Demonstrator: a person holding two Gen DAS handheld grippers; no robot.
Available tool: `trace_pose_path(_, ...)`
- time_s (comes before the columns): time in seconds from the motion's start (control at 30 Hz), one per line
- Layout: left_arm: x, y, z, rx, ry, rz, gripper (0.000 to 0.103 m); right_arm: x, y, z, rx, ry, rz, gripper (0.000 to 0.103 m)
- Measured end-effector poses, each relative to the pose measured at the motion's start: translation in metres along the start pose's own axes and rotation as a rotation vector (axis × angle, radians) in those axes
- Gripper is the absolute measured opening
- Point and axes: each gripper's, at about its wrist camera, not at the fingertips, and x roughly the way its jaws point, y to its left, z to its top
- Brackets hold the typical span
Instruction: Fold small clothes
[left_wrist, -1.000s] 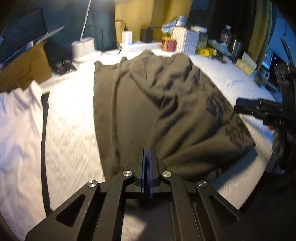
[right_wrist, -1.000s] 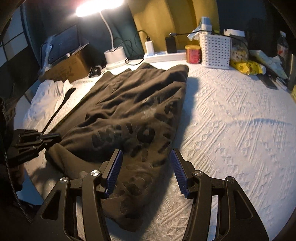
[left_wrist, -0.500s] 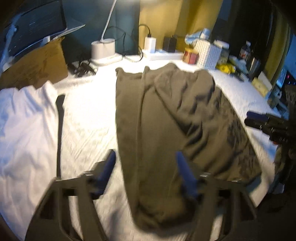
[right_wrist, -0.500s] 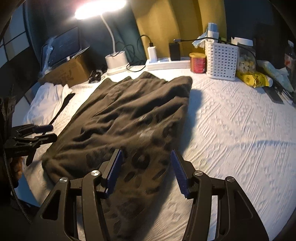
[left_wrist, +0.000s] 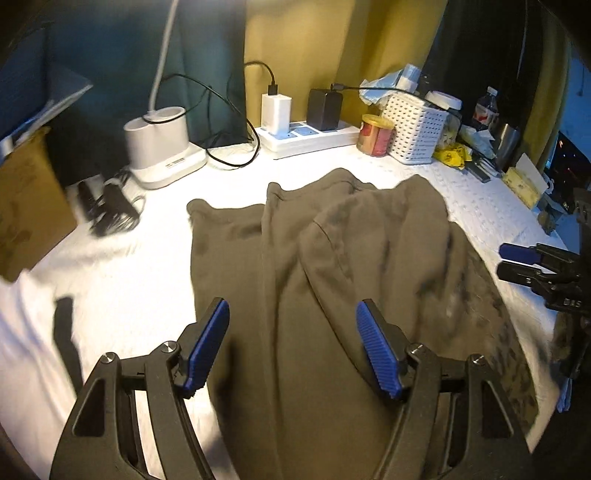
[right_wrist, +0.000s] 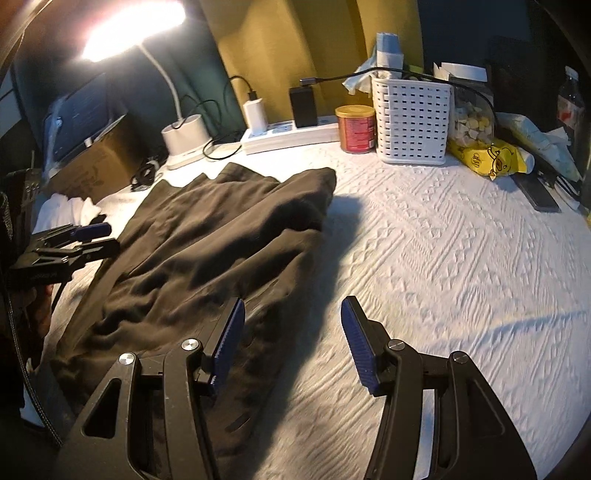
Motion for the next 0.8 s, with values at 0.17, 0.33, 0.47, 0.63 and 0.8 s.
trace_pose_path(0.17, 0.036, 0.013, 0.02, 0.009, 0.038, -0.004, 0.046, 0.014, -0.005, 0.011, 0.007, 0.01, -0.011, 0.058)
trace_pose_path(0.33, 0.05, 0.011, 0.029, 0.058, 0.049, -0.02, 0.001, 0.028, -0.006, 0.022, 0.008, 0.018, -0.018, 0.058)
trace_pose_path(0.47, 0.035, 0.013, 0.033, 0.052, -0.011, 0.01, 0.001, 0.038, -0.007, 0.029, 0.015, 0.021, -0.019, 0.058)
trace_pose_path(0.63, 0.008, 0.029, 0.028, -0.001, -0.091, 0.101, 0.001, 0.048, -0.008, 0.036, 0.042, 0.021, 0.014, 0.058)
trace_pose_path(0.8, 0.028, 0.044, 0.018, -0.048, 0.007, 0.128, 0.002, 0.06, -0.006, 0.042, 0.037, 0.036, 0.02, 0.058)
